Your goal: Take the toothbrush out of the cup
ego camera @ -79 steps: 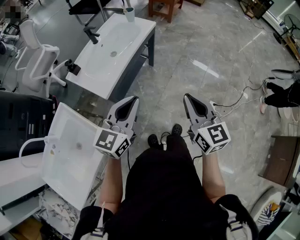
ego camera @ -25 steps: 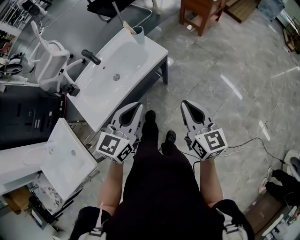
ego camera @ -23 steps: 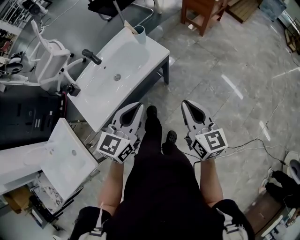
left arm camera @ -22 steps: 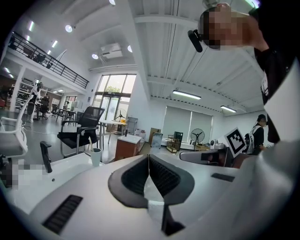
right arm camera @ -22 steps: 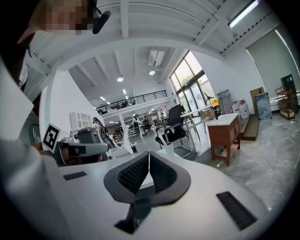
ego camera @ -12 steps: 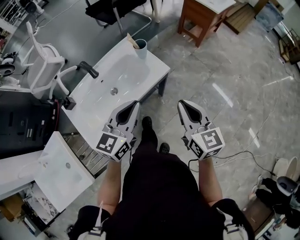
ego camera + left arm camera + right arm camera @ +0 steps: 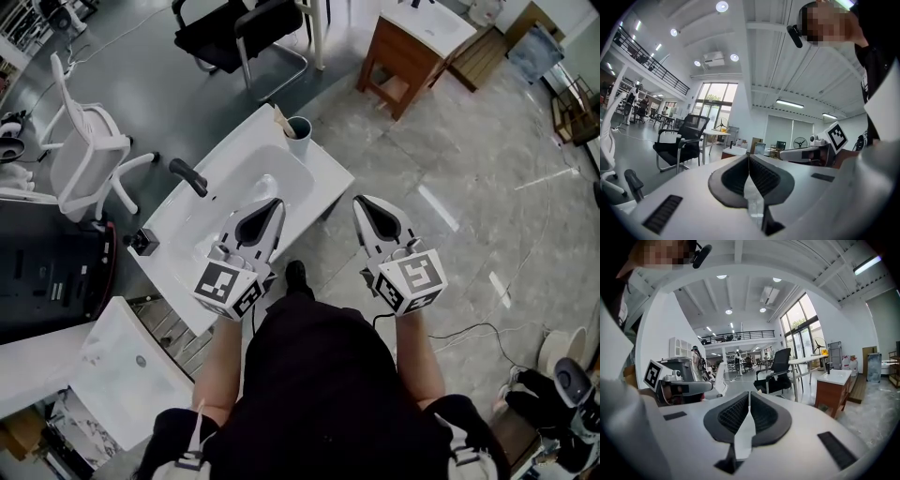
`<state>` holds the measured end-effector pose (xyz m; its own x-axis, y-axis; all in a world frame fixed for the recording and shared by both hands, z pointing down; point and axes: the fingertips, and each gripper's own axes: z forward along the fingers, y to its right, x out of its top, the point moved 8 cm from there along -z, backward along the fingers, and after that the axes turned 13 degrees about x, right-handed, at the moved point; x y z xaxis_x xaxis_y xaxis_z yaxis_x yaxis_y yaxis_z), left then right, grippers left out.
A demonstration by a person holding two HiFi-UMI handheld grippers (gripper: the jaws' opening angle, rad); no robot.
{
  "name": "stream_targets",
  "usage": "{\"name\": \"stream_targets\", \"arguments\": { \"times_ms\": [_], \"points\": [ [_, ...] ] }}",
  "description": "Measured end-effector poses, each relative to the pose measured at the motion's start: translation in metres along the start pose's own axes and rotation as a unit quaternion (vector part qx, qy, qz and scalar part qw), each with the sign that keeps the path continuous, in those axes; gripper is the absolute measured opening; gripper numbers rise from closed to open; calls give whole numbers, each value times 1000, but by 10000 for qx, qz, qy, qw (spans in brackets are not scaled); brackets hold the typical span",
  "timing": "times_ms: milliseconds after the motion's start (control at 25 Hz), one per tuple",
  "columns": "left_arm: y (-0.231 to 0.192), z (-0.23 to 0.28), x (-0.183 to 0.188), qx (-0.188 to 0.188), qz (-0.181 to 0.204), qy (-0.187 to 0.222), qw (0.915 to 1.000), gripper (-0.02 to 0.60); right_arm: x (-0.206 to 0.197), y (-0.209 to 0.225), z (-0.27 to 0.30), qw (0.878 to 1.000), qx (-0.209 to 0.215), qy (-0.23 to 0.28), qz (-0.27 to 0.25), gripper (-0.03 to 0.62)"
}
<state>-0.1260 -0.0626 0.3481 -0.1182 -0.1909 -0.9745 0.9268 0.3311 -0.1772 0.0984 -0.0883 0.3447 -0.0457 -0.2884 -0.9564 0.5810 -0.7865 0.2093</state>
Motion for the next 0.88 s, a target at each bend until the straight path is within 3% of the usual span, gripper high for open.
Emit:
{"name": "stream_targets", "arguments": {
  "times_ms": [600, 880],
  "points": [
    [-47, 21, -5, -103, -126, -226, 9996, 15, -5, 11, 70, 9995, -70, -308, 62, 39],
    [-56, 22, -6, 88, -219, -255, 9994, 17, -9, 25, 94, 9986, 56, -526, 95, 102]
  ]
}}
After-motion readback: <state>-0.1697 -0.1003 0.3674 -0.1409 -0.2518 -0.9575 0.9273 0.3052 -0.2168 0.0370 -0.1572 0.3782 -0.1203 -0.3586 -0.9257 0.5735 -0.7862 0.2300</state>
